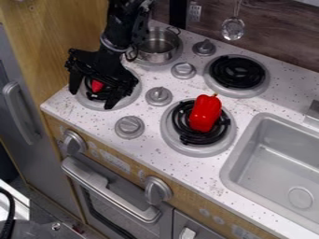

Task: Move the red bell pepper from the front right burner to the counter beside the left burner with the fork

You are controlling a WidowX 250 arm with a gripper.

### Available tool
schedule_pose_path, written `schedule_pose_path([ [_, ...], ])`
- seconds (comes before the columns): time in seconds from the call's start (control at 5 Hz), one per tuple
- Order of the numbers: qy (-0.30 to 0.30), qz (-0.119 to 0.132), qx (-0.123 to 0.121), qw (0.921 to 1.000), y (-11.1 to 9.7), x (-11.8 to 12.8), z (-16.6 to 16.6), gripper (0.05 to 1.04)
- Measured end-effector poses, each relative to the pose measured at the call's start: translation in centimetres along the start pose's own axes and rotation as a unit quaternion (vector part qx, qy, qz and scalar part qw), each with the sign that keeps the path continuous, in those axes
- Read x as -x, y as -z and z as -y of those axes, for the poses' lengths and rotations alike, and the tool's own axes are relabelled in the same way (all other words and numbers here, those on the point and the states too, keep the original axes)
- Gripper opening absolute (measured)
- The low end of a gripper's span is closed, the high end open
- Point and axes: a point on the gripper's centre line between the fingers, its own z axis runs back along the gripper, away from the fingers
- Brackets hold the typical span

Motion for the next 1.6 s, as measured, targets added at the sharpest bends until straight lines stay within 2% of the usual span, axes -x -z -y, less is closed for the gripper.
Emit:
schedule_pose_path([
  [0.2,0.006,-0.015,-0.001,0.9999,0.7,0.5,0.4,0.995],
  [0.4,0.025,-0.014,0.028,0.9992,-0.5,1.3,3.5,0.995],
  [0.6,0.049,0.019,0.066,0.9964,-3.3,1.7,6.8,0.995],
  [0.8,0.079,0.041,0.12,0.9888,-5.9,1.4,10.1,0.995],
  [1.0,0.074,0.07,0.155,0.9827,-8.1,-0.1,11.8,0.995],
  [1.2,0.073,0.052,0.177,0.9802,-7.3,-0.9,13.3,0.995],
  [1.4,0.074,0.038,0.183,0.9796,-5.8,-1.9,14.7,0.995],
  [1.6,0.075,0.032,0.165,0.9828,-4.1,-3.1,15.6,0.995],
])
